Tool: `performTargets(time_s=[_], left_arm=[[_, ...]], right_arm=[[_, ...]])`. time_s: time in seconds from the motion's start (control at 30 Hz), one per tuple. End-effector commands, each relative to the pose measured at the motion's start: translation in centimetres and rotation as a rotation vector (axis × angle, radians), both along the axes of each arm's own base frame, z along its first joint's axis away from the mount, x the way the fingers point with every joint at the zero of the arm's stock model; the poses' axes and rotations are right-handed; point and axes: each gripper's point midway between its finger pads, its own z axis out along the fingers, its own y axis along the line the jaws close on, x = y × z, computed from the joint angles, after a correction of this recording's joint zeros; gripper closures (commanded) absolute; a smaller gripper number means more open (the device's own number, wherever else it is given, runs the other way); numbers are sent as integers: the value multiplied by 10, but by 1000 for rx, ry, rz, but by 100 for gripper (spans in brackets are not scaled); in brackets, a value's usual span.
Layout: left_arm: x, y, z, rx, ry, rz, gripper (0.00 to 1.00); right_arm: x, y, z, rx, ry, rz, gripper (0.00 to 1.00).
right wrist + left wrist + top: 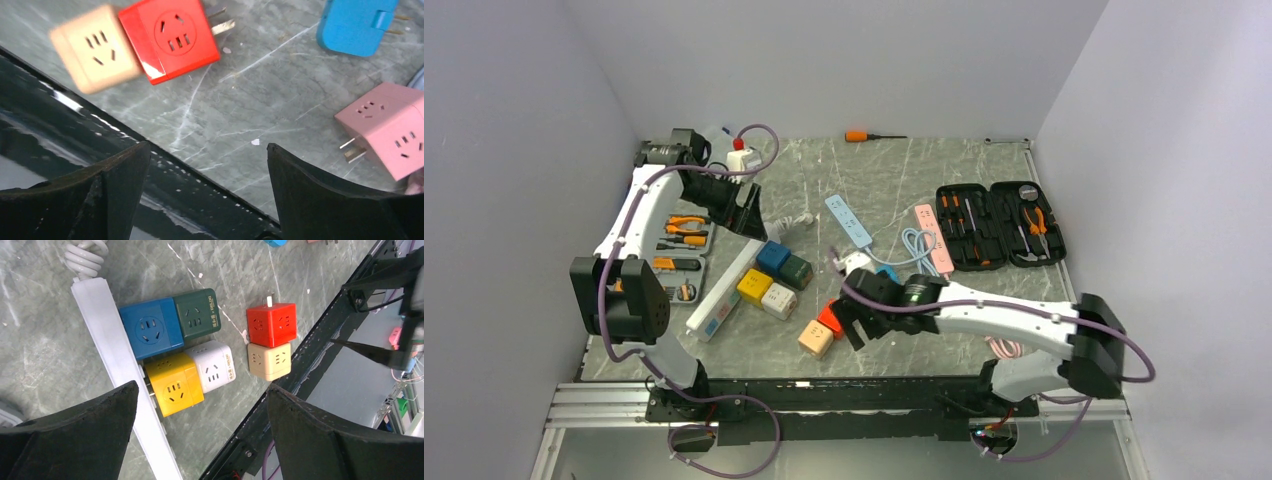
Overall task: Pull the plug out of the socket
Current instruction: Move the plug to the center of the board.
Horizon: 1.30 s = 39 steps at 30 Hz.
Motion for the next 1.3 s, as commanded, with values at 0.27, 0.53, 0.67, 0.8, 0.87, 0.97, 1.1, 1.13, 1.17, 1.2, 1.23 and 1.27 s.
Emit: performTargets(time_s=[0.27, 0.53, 0.67, 0.8, 0.87, 0.97, 1.1, 1.13, 1.17, 1.2, 1.23, 1.27], left_arm=[[-5, -6, 15, -7, -83, -45, 1], [-14, -4, 13, 4, -103, -64, 1], [-12, -5, 17, 1, -114, -74, 1], [-8, -5, 21, -2, -119, -72, 1], [-8, -4, 21, 8, -123, -72, 1], [-10, -1, 18, 26, -125, -77, 0], [-11, 0, 21, 26, -127, -77, 1], [-12, 0, 22, 23, -128, -77, 1], [-11, 0, 23, 22, -131, -79, 1], [-12, 0, 24, 22, -134, -79, 1], [-12, 1, 25, 23, -135, -80, 1], [-12, 1, 25, 24, -135, -83, 1]], right_arm=[[-4, 22, 24, -319, -213, 311, 11], [21, 41, -9, -428, -295, 481, 8], [26, 45, -14, -443, -323, 518, 8], [30, 55, -30, -445, -337, 530, 7], [33, 66, -37, -443, -350, 535, 8], [35, 90, -45, -412, -361, 546, 8], [43, 122, -49, -365, -388, 544, 7], [47, 129, -48, -352, -406, 541, 7], [50, 136, -48, -342, -424, 539, 6], [55, 142, -46, -336, -441, 532, 6], [59, 147, -44, -329, -456, 524, 6], [63, 151, -41, -317, -467, 514, 6]])
